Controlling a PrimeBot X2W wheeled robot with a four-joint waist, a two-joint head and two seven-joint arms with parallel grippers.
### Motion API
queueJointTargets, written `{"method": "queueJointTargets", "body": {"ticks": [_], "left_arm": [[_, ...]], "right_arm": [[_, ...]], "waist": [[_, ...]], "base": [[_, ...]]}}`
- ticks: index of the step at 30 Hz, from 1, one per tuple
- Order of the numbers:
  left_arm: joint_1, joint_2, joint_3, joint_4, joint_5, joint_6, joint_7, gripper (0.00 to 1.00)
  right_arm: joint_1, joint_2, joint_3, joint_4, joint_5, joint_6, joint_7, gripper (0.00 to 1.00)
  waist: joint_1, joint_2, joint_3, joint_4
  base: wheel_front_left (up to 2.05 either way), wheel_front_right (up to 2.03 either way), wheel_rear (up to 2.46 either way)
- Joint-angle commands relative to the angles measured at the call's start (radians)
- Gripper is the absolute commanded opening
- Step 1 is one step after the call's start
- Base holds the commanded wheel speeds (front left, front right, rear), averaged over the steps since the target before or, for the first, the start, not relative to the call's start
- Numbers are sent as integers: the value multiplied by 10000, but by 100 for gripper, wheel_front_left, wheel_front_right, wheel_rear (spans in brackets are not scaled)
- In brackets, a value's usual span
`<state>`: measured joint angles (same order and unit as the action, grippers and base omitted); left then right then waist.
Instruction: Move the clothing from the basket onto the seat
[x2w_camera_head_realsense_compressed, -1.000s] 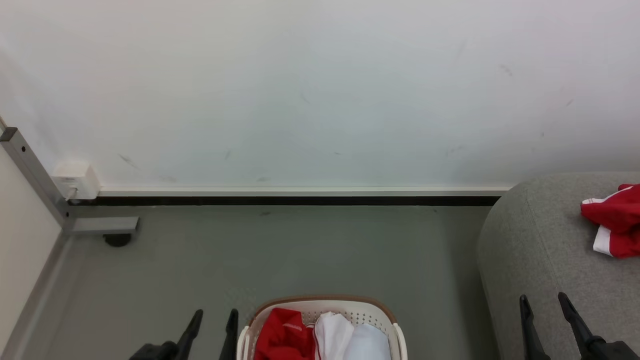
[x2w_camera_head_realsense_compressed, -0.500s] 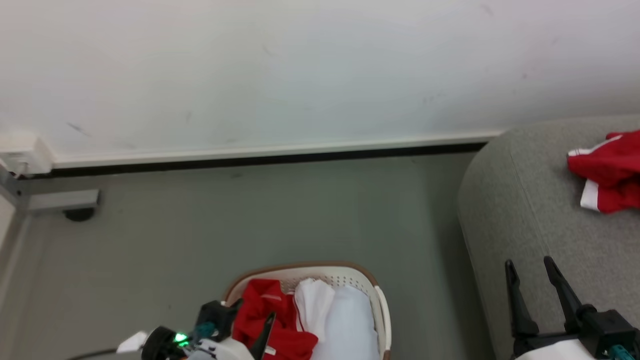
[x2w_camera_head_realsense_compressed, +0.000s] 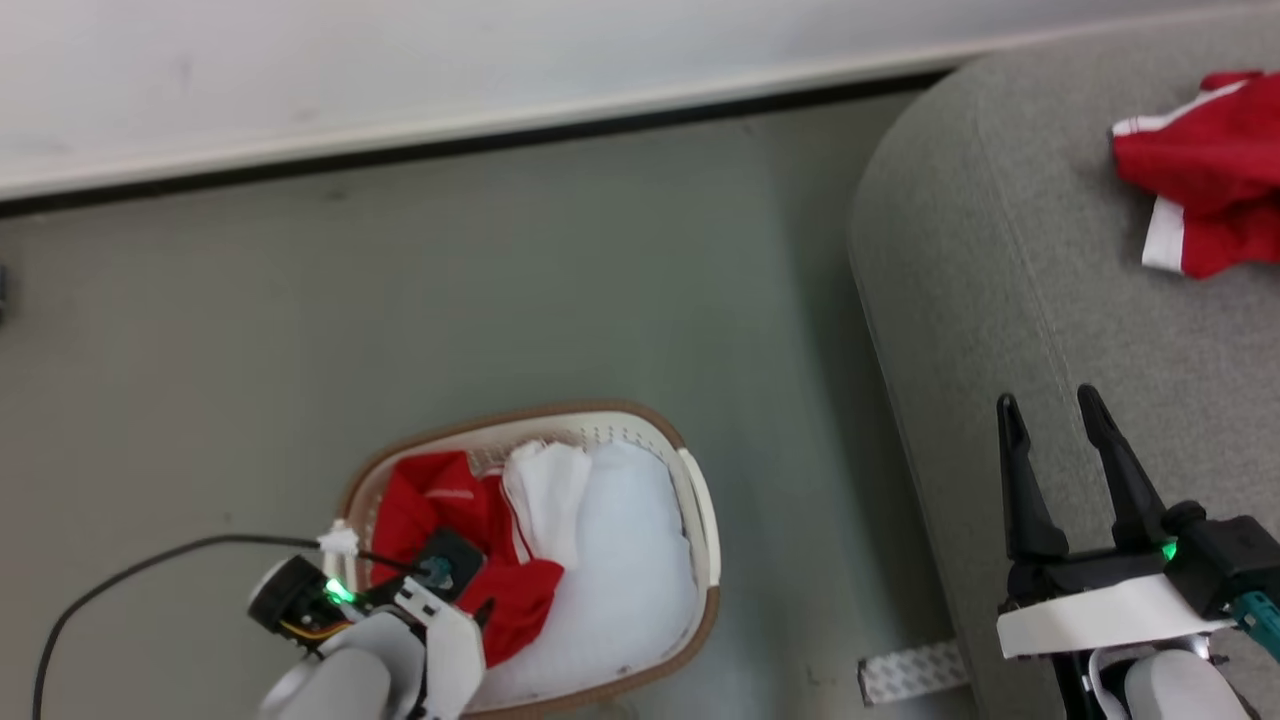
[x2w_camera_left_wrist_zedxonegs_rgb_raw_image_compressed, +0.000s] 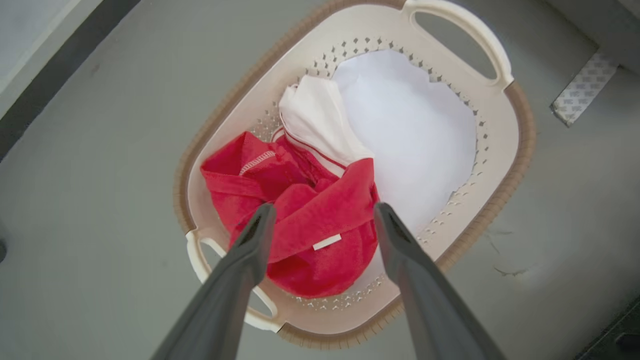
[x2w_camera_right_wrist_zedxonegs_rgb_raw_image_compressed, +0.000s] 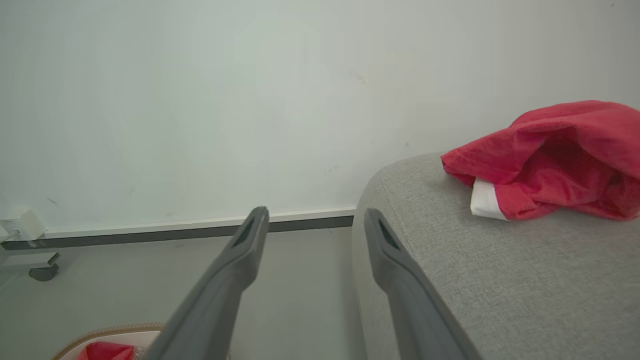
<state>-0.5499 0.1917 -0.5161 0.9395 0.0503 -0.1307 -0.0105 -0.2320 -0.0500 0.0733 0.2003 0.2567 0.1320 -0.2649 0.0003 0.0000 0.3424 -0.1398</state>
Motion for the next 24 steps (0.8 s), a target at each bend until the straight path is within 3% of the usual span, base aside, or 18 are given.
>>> {"method": "queueJointTargets", "body": {"ticks": [1, 13, 24], "left_arm": [[-388, 241, -108, 368, 182, 24, 207, 100], [-1919, 663, -838, 1458, 914, 158, 632, 100], [-3096, 627, -1262, 2134, 1034, 158, 788, 100]], "right_arm": [[-310, -14, 65, -87, 194, -25, 8, 100], [-1399, -12, 232, -552, 595, -25, 8, 100], [-1992, -15, 541, -870, 1185, -25, 8, 100]], "waist": [[-3, 0, 1043, -469], [-3, 0, 2920, -702], [-3, 0, 4374, -862]], "base": [[0, 0, 0], [0, 0, 0], [0, 0, 0]]}}
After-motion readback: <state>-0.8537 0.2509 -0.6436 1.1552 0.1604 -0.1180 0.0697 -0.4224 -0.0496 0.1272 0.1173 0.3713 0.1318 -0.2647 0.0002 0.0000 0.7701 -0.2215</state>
